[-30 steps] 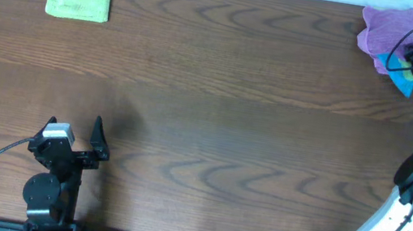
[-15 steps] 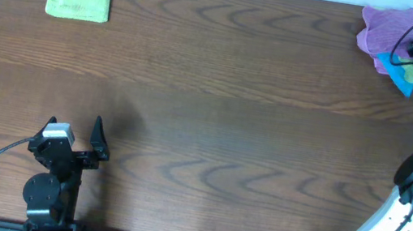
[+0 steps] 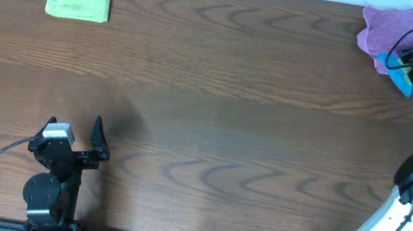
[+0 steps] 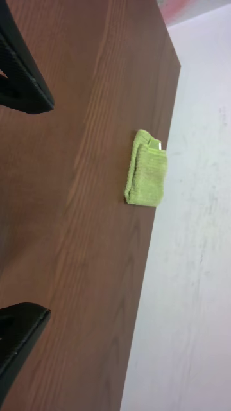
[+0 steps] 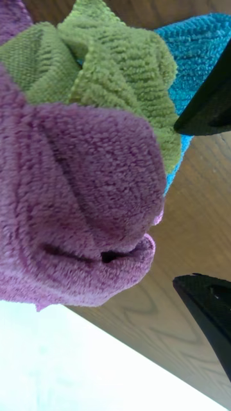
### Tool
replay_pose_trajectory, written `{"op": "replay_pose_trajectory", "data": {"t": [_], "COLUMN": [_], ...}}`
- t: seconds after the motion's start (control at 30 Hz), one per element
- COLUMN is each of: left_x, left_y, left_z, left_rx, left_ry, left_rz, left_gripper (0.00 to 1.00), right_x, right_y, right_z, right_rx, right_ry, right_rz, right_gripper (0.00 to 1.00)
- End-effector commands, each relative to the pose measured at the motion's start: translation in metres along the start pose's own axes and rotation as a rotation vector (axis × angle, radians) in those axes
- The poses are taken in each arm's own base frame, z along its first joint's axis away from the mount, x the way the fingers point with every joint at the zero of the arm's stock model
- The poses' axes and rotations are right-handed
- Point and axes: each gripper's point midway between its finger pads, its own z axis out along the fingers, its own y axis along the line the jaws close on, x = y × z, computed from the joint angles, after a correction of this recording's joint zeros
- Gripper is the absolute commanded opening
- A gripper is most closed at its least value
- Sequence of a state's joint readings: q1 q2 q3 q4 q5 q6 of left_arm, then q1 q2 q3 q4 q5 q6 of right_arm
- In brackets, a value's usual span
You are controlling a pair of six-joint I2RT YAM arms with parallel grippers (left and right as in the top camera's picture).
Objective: Fold the cloth
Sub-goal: 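Lower the right gripper onto the pink cloth edge and close, then lift the pink cloth with the right gripper and pull it leftward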
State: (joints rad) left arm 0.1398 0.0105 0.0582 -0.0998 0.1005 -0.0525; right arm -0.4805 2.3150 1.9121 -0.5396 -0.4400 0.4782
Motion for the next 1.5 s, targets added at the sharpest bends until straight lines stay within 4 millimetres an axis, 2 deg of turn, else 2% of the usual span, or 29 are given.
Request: {"op": "replay_pose_trajectory", "data": {"t": [0.0, 0.17, 0.47, 0.63, 0.83, 1.0, 1.23, 1.27, 1.4, 1.47], "left_x": [0.018, 0.018, 0.018, 0.018, 0.018, 0.017, 0.018, 0.018, 0.018, 0.018], "left_y": [0.002, 0.002, 0.002, 0.002, 0.002, 0.002, 0.002, 0.002, 0.002, 0.002], "left_z": [0.003, 0.003, 0.003, 0.003, 0.003, 0.003, 0.003, 0.003, 0.003, 0.003], "left_rx": [-0.006, -0.006, -0.006, -0.006, -0.006, -0.006, -0.006, -0.006, -0.006, -0.006], "left_ry": [0.041, 0.041, 0.041, 0.041, 0.041, 0.041, 0.041, 0.041, 0.041, 0.041], "left_rz": [-0.004, -0.004, -0.004, -0.004, -0.004, -0.004, -0.004, -0.004, -0.004, -0.004], "left_gripper": [0.95, 0.95, 0.95, 0.95, 0.95, 0.95, 0.95, 0.95, 0.95, 0.95], "right_x": [-0.014, -0.020, -0.026, -0.029, -0.028, -0.031, -0.035, -0.036, -0.036, -0.034], "right_y": [0.007, 0.011, 0.026, 0.044, 0.045, 0.041, 0.033, 0.033, 0.036, 0.048], "right_z": [-0.011, -0.010, -0.008, -0.008, -0.006, -0.004, -0.004, -0.005, -0.004, -0.004], "right_rx": [-0.003, -0.006, -0.047, -0.117, -0.103, -0.057, -0.009, -0.007, -0.018, -0.074], "right_ry": [-0.039, -0.069, -0.103, -0.116, -0.121, -0.145, -0.172, -0.174, -0.176, -0.164], "right_rz": [-0.044, -0.079, -0.094, -0.116, -0.110, -0.117, -0.115, -0.114, -0.119, -0.133], "right_gripper": [0.70, 0.65, 0.66, 0.66, 0.65, 0.50, 0.05, 0.01, 0.01, 0.01]}}
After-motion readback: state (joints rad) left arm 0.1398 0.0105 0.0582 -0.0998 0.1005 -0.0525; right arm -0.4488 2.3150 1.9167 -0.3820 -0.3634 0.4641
